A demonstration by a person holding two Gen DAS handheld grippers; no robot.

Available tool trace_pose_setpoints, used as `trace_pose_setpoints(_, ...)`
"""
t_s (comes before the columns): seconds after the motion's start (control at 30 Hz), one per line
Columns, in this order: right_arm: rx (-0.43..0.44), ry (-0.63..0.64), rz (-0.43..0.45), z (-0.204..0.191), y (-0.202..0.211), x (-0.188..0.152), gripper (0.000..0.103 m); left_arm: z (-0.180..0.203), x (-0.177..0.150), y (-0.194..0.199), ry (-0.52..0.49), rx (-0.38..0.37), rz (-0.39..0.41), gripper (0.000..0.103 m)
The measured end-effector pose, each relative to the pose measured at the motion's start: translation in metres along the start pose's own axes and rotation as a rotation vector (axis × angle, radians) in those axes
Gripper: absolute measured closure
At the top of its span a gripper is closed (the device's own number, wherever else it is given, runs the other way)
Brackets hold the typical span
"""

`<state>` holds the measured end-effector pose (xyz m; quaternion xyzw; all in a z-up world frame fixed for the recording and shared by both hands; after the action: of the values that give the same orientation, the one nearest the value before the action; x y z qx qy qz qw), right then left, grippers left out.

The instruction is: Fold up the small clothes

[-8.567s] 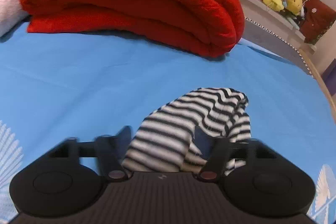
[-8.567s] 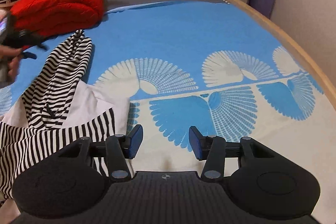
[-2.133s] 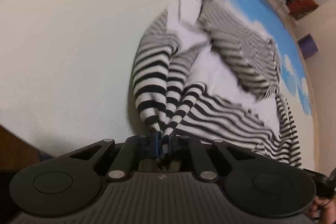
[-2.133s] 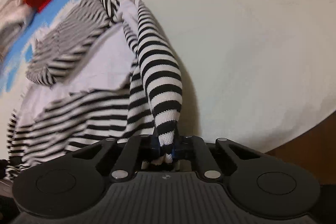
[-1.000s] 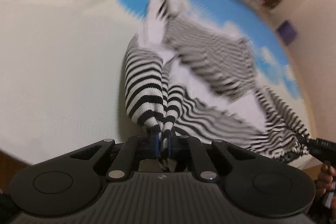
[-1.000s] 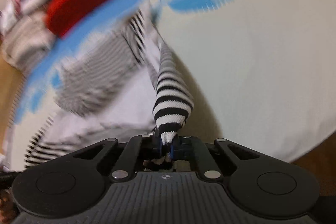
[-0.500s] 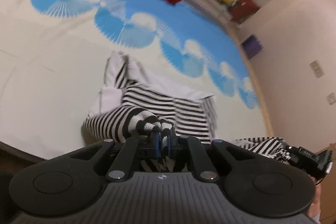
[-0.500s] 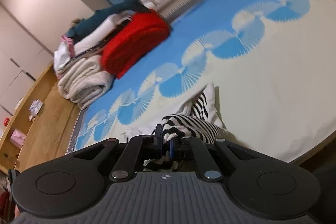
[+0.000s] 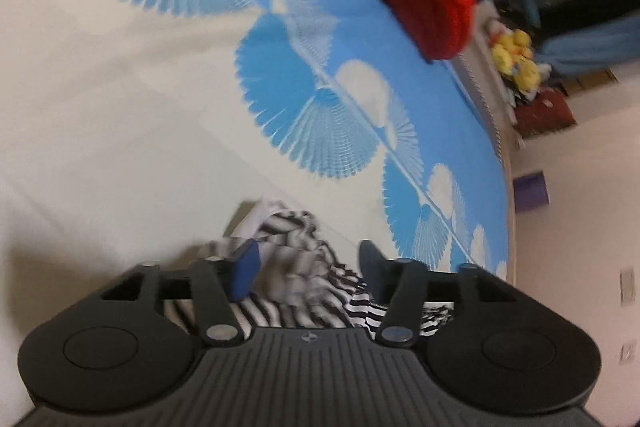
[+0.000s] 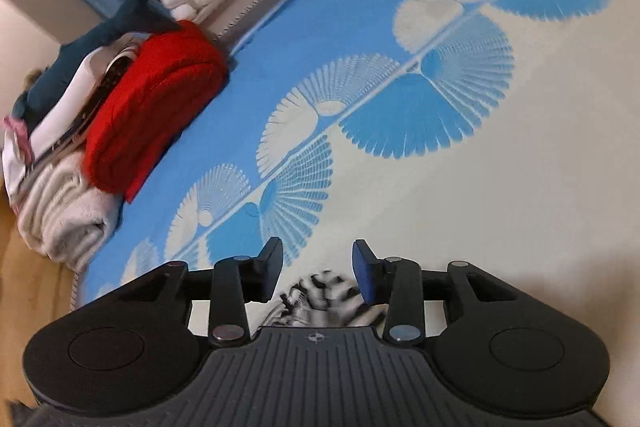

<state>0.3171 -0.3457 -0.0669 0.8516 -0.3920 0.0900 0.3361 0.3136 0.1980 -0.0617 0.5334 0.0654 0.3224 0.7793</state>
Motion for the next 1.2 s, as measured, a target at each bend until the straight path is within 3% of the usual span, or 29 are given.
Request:
trace_pose_setpoints(0.1, 0.048, 0.052, -0.094, -0.003, -0.013, -0.019, 0.061, 0.016, -0.008, 0.006, -0.153, 0.000, 0.034, 0.041)
trace_pose_setpoints(0.17, 0.069, 0.194, -0.141, -0.018, -0.020, -0.031, 0.058, 0.025, -0.019, 0.005, -0.280, 0.012, 0.038, 0.041)
trace_pose_setpoints(0.23, 0.080, 0.302, -0.222, -0.028, -0.031, -0.052, 0.057, 0.029, -0.040, -0.005, -0.368, 0.040, -0.007, 0.041)
trace_pose_setpoints(0.37, 0.108, 0.298, -0.394, -0.031, -0.051, -0.084, 0.057, 0.046, -0.067, -0.018, -0.579, 0.097, -0.003, 0.041)
trace_pose_setpoints(0.47, 0.101, 0.349, -0.434, -0.035, -0.060, -0.094, 0.057, 0.050, -0.074, -0.028, -0.774, 0.293, 0.141, 0.041)
trace_pose_setpoints(0.53, 0.061, 0.409, -0.436, -0.036, -0.067, -0.097, 0.057, 0.049, -0.080, -0.037, -0.878, 0.351, 0.172, 0.041)
trace_pose_setpoints(0.63, 0.037, 0.488, -0.440, -0.040, -0.075, -0.100, 0.057, 0.049, -0.084, -0.049, -0.892, 0.331, 0.166, 0.049)
trace_pose_setpoints(0.67, 0.036, 0.509, -0.439, -0.043, -0.079, -0.102, 0.058, 0.049, -0.083, -0.052, -0.901, 0.330, 0.179, 0.065)
trace_pose_setpoints(0.7, 0.036, 0.526, -0.437, -0.044, -0.081, -0.101, 0.072, 0.050, -0.081, -0.055, -0.901, 0.329, 0.193, 0.078)
trace_pose_setpoints(0.73, 0.045, 0.539, -0.434, -0.047, -0.080, -0.100, 0.090, 0.051, -0.077, -0.056, -0.888, 0.320, 0.203, 0.102)
trace_pose_setpoints(0.77, 0.055, 0.545, -0.431, -0.050, -0.082, -0.099, 0.103, 0.054, -0.070, -0.054, -0.863, 0.310, 0.233, 0.102)
trace_pose_setpoints(0.87, 0.104, 0.540, -0.311, -0.068, -0.077, -0.078, 0.103, 0.065, -0.036, -0.029, -0.701, 0.274, 0.383, 0.102)
trace_pose_setpoints(0.93, 0.140, 0.487, -0.214, -0.075, -0.072, -0.059, 0.103, 0.061, -0.014, -0.024, -0.566, 0.276, 0.429, 0.102)
trace_pose_setpoints(1.03, 0.082, 0.451, -0.148, -0.069, -0.083, -0.045, 0.103, 0.057, -0.002, -0.048, -0.521, 0.340, 0.368, 0.102)
trace_pose_setpoints(1.1, -0.043, 0.497, -0.136, -0.060, -0.097, -0.044, 0.103, 0.054, -0.003, -0.074, -0.554, 0.423, 0.303, 0.102)
trace_pose_setpoints(1.17, -0.133, 0.521, -0.202, -0.047, -0.114, -0.049, 0.099, 0.048, -0.007, -0.098, -0.572, 0.454, 0.183, 0.101)
trace_pose_setpoints(1.2, -0.127, 0.493, -0.256, -0.039, -0.120, -0.052, 0.099, 0.045, -0.007, -0.102, -0.569, 0.462, 0.158, 0.098)
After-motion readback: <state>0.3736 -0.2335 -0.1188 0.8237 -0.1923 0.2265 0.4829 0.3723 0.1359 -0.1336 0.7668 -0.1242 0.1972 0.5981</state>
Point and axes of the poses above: each gripper's, at about its wrist camera, not at the fingertips, and y roughly against the way its jaws point, z to its right, x to its top, the point moved 7 cm from there along -y, roughly the way its jaws point, and after that the axes turned 14 degrees about x, right-handed, at the moved point
